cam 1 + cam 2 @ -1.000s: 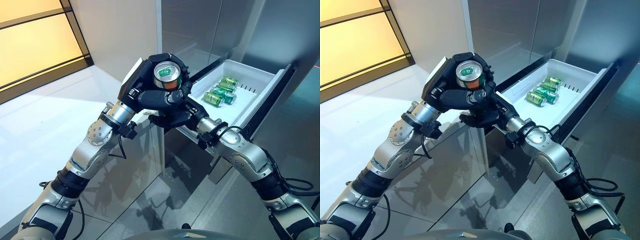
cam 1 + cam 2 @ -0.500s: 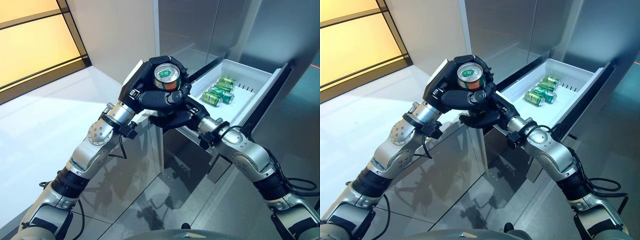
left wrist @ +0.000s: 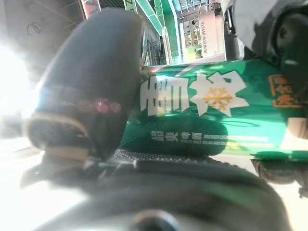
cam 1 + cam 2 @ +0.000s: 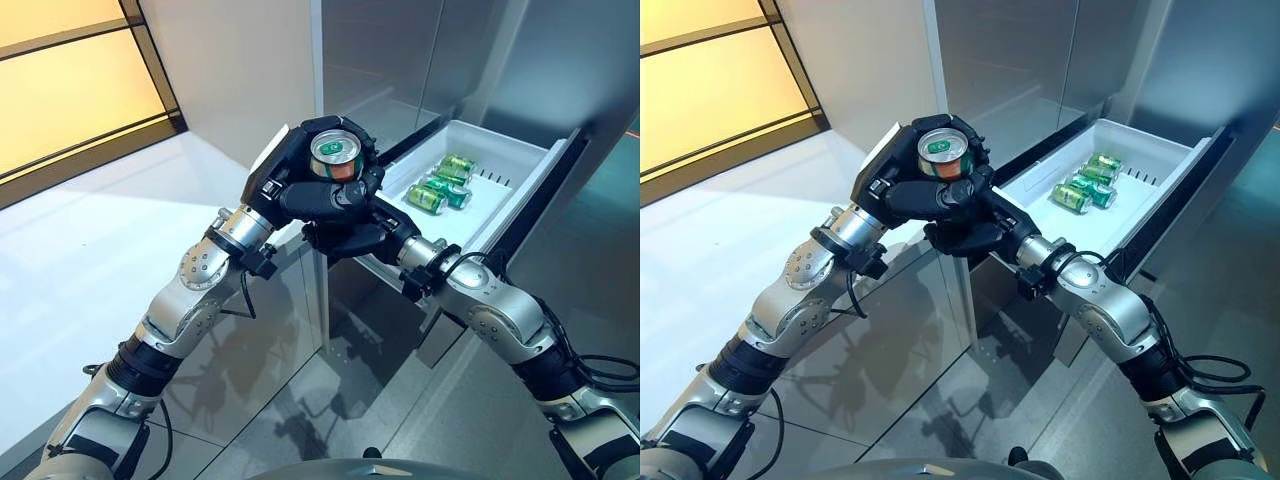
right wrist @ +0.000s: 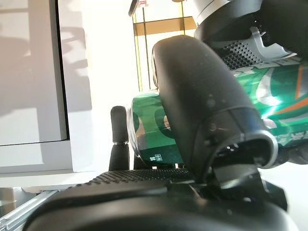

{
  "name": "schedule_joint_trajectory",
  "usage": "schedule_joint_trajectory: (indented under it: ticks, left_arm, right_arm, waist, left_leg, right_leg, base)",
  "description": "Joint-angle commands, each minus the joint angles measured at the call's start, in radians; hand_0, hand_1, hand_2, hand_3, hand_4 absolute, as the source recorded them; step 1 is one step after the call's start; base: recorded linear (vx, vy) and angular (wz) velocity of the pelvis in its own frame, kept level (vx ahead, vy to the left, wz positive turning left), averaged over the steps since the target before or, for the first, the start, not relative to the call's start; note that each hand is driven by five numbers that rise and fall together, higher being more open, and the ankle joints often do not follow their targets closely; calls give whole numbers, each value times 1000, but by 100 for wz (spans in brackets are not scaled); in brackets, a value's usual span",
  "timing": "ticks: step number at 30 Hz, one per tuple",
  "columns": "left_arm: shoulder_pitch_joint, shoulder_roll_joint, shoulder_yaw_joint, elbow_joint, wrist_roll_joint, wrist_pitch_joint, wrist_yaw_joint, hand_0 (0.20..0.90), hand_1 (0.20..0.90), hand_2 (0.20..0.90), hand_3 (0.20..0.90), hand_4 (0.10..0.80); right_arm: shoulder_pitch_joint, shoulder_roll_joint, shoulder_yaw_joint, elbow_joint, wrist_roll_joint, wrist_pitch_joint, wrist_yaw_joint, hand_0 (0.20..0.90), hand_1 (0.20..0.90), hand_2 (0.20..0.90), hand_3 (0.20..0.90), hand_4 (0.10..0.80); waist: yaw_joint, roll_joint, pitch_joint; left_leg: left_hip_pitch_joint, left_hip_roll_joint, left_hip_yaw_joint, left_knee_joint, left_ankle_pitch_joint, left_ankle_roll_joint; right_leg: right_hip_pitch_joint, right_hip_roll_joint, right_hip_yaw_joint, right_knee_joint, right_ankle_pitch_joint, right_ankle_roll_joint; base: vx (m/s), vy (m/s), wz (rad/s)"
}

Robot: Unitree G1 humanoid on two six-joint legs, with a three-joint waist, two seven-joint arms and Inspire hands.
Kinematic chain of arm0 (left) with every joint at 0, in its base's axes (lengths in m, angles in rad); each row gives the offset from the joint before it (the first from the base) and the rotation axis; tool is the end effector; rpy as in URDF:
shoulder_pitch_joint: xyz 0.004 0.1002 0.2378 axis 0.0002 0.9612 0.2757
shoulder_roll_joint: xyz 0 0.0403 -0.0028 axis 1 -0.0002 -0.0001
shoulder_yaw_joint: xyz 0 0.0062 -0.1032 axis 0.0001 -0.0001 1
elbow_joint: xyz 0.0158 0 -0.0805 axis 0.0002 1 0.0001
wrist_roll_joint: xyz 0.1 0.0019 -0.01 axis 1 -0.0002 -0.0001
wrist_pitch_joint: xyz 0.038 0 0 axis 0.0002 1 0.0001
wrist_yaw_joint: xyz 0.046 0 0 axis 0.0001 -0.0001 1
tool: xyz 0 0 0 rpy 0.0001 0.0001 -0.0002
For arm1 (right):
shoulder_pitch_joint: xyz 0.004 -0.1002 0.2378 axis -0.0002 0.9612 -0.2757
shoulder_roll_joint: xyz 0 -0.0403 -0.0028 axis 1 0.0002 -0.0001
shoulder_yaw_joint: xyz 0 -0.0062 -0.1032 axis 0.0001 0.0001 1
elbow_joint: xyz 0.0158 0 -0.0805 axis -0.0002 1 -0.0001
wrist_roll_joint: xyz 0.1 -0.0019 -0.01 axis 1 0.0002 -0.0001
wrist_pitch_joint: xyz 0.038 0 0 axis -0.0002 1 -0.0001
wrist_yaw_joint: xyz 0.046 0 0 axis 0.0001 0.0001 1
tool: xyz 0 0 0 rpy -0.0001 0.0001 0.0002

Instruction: Put drinks into fridge and close the fridge

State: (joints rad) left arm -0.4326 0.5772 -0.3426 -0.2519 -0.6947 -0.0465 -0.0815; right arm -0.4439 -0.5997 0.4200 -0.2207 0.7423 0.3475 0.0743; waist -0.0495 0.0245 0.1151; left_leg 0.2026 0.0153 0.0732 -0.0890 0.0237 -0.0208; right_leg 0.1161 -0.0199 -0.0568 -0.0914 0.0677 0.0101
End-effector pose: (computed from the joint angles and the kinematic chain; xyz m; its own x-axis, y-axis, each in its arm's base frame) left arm 0.2439 0.1469 0.1717 0.7050 -0.5690 0.4234 0.5963 0.7987 0.0805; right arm 0.2479 -0.1396 0.1436 0.7696 0.6379 -0.0273 -0.6384 0.7694 -0.0195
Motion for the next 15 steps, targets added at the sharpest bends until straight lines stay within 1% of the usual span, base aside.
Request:
schedule_joint_trajectory:
  ticks: [1, 14, 15]
  left_arm:
    - [-162, -35, 9, -2, 10, -134, 0, 300, 300, 300, 200, 100]
    - [-126, -37, -4, 29, 55, -104, -41, 300, 300, 300, 200, 100]
    - [-125, -35, -5, 32, 52, -99, -42, 528, 528, 528, 466, 366]
  right_arm:
    - [-140, 137, -19, -58, 63, -100, -2, 300, 300, 300, 200, 100]
    - [-135, 133, -26, -31, 40, -115, -17, 300, 300, 300, 200, 100]
    - [-137, 133, -26, -27, 37, -114, -19, 300, 300, 300, 200, 100]
  waist:
    - [10, -61, -109]
    - [14, -58, -105]
    - [14, -58, -105]
  left_leg:
    - [-42, -56, 14, 2, -32, 53]
    - [-41, -56, 14, 2, -30, 55]
    - [-40, -56, 14, 2, -31, 54]
  right_leg:
    - [22, -12, 21, 4, -20, 53]
    - [25, -14, 17, 4, -20, 52]
    - [25, -14, 17, 4, -20, 52]
  base:
    - [0, 0, 0]
    - [0, 0, 0]
    - [0, 0, 0]
